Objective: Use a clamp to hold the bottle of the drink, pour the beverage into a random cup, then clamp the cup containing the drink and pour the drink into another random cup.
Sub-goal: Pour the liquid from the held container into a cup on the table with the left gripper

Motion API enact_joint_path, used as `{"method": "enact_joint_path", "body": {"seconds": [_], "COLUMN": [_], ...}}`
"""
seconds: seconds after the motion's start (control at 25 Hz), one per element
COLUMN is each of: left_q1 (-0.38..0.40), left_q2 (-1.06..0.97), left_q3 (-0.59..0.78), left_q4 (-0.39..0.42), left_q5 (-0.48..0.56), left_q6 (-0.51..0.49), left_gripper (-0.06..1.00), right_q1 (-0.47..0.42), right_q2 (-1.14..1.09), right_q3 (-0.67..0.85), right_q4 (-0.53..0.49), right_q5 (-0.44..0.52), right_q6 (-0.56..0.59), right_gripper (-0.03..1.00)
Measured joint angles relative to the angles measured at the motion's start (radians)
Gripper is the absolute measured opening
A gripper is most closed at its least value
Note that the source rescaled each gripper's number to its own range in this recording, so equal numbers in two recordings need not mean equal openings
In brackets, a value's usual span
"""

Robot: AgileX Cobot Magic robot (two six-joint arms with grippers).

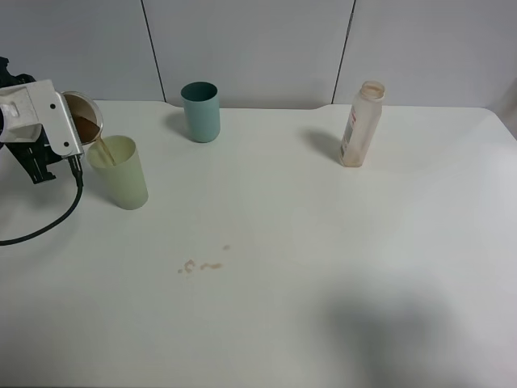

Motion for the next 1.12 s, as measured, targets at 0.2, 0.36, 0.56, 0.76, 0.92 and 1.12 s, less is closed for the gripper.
{"method": "enact_joint_path", "body": {"seconds": [0.2,0.36,0.56,0.76,0.92,1.12], "left_q1": [0.0,-0.007,-0.009,-0.009,-0.009,-0.009], "left_q2": [0.0,0.0,0.0,-0.001,-0.006,-0.022], "left_q3": [0.0,0.0,0.0,0.0,0.0,0.0], "left_q4": [0.001,0.001,0.001,0.001,0.001,0.001], "left_q5": [0.0,0.002,0.006,0.008,0.008,0.014], "left_q6": [0.02,0.033,0.038,0.039,0.058,0.072], "left_gripper": [0.02,0.02,0.02,0.02,0.02,0.02], "right_q1": [0.0,0.0,0.0,0.0,0.0,0.0], "right_q2": [0.0,0.0,0.0,0.0,0.0,0.0], "right_q3": [0.0,0.0,0.0,0.0,0.0,0.0], "right_q4": [0.0,0.0,0.0,0.0,0.0,0.0], "right_q5": [0.0,0.0,0.0,0.0,0.0,0.0], "right_q6": [0.0,0.0,0.0,0.0,0.0,0.0], "right_gripper": [1.0,1.0,1.0,1.0,1.0,1.0]}}
